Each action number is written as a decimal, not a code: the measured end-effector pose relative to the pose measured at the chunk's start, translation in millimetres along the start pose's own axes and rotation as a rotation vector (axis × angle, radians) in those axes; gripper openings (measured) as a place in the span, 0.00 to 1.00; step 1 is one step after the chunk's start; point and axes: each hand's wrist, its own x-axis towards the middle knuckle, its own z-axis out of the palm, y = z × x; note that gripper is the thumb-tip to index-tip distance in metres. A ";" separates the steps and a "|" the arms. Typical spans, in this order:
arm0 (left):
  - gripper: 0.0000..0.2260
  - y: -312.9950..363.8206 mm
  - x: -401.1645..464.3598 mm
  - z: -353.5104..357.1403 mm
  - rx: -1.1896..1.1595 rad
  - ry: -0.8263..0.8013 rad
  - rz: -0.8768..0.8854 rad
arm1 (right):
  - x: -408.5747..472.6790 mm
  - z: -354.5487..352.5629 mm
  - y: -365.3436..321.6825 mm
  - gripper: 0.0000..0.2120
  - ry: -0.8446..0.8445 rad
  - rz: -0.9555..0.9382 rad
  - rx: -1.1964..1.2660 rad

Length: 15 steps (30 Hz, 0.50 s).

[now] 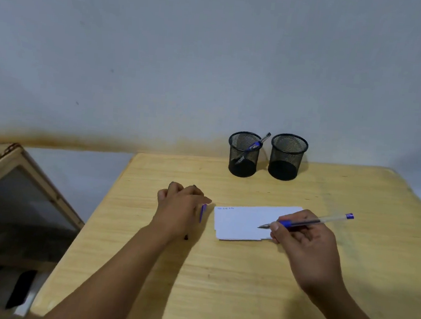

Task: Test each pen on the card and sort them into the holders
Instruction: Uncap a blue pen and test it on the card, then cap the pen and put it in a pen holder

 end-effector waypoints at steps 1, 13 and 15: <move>0.18 -1.2 2.7 -0.8 -0.003 -0.030 0.003 | -1.9 -2.0 0.0 0.05 -0.001 0.009 0.013; 0.08 15.7 -5.0 -19.1 -0.169 0.142 0.030 | -7.0 -10.6 -19.5 0.04 -0.020 -0.067 0.121; 0.07 26.4 -17.0 -29.7 -0.298 0.204 0.034 | -5.0 -6.8 -27.5 0.04 -0.025 -0.092 0.117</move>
